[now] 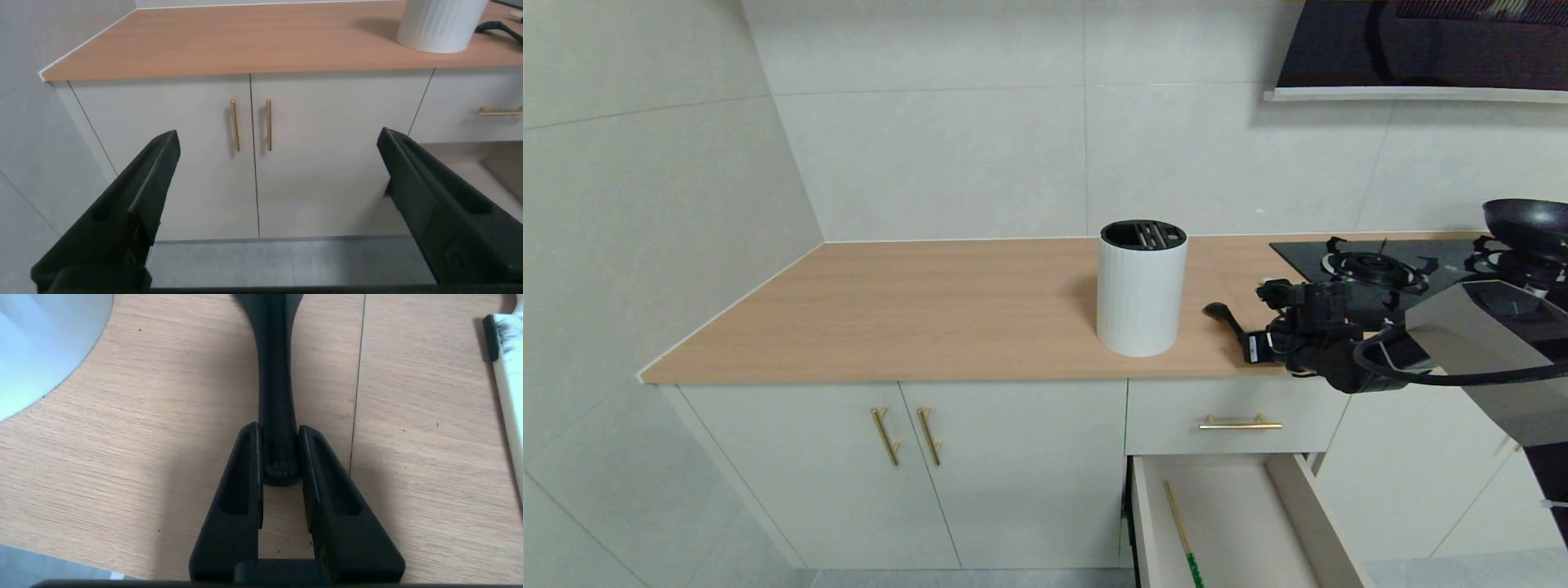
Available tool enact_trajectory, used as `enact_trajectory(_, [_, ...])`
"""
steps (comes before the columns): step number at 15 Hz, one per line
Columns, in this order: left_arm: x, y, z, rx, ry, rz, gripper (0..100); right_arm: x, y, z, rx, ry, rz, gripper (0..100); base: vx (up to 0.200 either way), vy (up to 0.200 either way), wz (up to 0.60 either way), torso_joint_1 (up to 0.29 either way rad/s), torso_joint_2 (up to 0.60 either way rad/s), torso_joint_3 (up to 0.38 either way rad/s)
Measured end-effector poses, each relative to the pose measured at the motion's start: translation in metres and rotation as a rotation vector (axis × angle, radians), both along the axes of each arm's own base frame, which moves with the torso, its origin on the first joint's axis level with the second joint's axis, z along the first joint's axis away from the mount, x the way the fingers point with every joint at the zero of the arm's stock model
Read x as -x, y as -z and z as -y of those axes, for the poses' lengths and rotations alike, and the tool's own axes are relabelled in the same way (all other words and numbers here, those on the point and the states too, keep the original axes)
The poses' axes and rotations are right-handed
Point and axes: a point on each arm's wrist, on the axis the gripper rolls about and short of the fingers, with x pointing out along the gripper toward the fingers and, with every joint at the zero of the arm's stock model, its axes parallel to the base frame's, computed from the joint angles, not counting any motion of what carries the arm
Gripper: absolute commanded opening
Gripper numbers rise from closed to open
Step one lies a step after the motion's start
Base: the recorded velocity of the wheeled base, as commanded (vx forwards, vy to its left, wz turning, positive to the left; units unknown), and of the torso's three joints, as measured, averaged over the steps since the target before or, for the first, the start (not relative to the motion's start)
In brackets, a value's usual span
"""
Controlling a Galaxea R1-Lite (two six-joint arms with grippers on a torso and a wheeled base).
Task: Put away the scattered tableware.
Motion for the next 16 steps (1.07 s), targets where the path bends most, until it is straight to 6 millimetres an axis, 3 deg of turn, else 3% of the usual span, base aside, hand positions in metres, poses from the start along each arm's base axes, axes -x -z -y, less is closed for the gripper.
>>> enact_trajectory(5, [0.0,0.0,0.0,0.0,0.0,0.0,100,0.002,-0.004,0.0,-0.009,0.005,-0.001,0,0.0,0.0,0.0,0.0,0.0,0.0])
enact_trajectory(10, [0.0,0.0,0.0,0.0,0.0,0.0,100,0.02,-0.034,0.002,-0.026,0.034,0.016,0,0.0,0.0,0.0,0.0,0.0,0.0])
enact_trajectory(13, [0.0,0.0,0.0,0.001,0.0,0.0,100,0.05,-0.072,0.005,-0.023,0.045,0.038,0,0.0,0.0,0.0,0.0,0.0,0.0])
enact_trajectory(16, [0.0,0.0,0.0,0.001,0.0,0.0,100,0.094,-0.099,0.004,-0.009,0.058,0.032,0,0.0,0.0,0.0,0.0,0.0,0.0])
